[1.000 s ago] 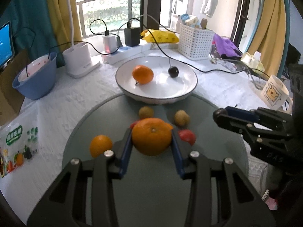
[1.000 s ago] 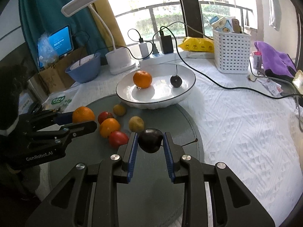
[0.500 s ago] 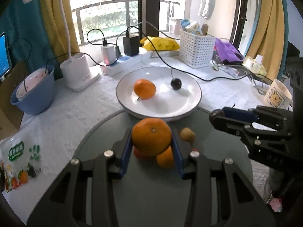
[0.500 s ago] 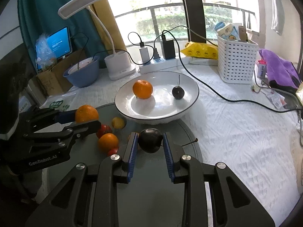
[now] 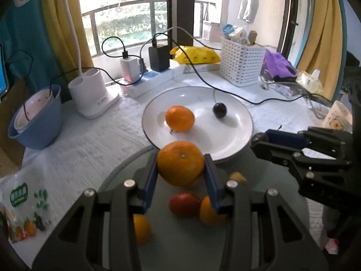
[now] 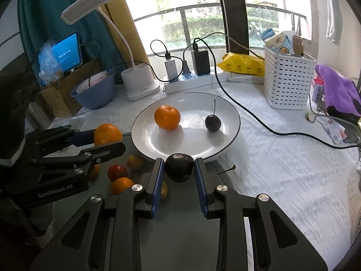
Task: Organize fruits
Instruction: 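Lower the cherry into the white bowl with the right tool while the left tool releases its orange there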
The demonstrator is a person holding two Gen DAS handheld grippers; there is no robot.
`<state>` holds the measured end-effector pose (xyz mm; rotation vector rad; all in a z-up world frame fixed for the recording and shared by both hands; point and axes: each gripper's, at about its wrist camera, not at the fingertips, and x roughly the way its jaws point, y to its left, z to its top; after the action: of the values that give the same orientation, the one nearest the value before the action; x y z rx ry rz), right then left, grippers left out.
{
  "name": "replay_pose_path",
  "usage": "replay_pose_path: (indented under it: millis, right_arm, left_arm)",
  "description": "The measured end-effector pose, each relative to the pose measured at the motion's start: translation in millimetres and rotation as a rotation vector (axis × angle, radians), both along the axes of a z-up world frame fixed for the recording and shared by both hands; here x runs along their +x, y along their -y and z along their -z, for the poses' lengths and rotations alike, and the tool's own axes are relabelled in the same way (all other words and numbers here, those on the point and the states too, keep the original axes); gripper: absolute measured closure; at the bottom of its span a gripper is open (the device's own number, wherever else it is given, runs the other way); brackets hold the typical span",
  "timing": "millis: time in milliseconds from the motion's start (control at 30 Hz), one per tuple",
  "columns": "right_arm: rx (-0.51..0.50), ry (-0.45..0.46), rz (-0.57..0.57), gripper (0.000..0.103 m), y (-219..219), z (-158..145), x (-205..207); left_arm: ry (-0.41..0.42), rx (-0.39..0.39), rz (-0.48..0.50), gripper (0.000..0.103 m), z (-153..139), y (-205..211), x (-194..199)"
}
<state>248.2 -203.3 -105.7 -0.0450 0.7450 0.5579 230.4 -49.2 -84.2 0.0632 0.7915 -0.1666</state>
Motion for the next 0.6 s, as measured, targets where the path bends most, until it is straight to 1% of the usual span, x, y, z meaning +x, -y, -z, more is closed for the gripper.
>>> replay_pose_path:
  millis: [233,600]
  right_arm:
    - [-0.001,-0.007,-0.013,0.073,-5,3,15]
    - [-0.009,-0.020,-0.019,0.073,-14,10,41]
  left_arm:
    - [-0.008,-0.013,0.007,0.063,4,0,18]
    - [-0.033,-0.005,0.004,0.063,13,-1,42]
